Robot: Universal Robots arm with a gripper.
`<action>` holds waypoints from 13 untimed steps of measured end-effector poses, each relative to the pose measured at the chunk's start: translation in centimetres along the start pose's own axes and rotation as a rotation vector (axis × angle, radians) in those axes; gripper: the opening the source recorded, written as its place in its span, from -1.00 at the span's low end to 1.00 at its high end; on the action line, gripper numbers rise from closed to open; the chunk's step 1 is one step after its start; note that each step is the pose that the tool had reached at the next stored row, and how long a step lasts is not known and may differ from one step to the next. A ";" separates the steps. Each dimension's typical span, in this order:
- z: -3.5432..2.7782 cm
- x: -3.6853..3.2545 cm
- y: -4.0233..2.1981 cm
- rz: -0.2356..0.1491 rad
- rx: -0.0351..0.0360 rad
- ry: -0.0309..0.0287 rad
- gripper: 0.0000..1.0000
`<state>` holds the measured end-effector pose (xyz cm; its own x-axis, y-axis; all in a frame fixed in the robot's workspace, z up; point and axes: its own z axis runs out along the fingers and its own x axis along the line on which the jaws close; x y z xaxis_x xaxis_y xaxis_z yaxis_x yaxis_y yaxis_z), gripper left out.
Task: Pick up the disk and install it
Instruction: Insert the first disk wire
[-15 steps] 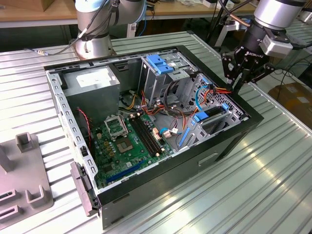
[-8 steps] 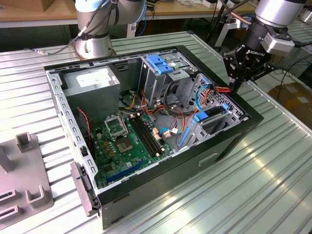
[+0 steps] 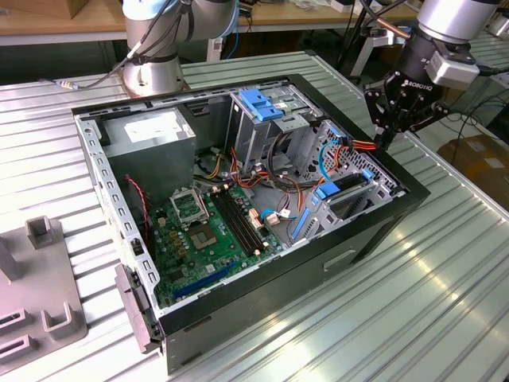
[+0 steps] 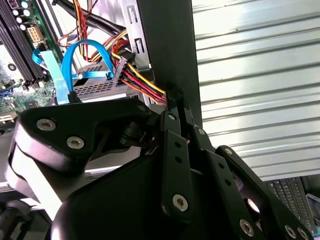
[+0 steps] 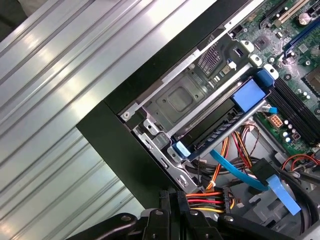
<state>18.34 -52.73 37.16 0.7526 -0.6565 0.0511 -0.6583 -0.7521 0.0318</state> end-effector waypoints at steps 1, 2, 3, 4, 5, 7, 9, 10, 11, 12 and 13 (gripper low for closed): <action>0.00 -0.01 0.00 0.000 0.0000 0.0000 -0.66; 0.00 -0.01 0.01 0.000 0.0000 0.0000 -0.66; 0.00 -0.02 0.02 0.000 0.0000 0.0000 -0.66; 0.00 -0.02 0.02 0.000 -0.0001 0.0000 -0.66; 0.00 -0.02 0.02 0.000 -0.0001 0.0000 -0.66; 0.00 -0.02 0.02 0.000 0.0000 0.0000 -0.66; 0.00 -0.03 0.02 0.000 0.0000 0.0000 -0.66; 0.00 -0.03 0.02 0.000 -0.0001 0.0000 -0.66; 0.00 -0.03 0.03 0.000 0.0000 -0.0001 -0.66; 0.00 -0.03 0.03 0.000 -0.0001 -0.0001 -0.66; 0.00 -0.03 0.02 0.001 0.0000 -0.0001 -0.66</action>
<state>18.30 -52.72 37.16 0.7521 -0.6571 0.0510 -0.6589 -0.7516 0.0318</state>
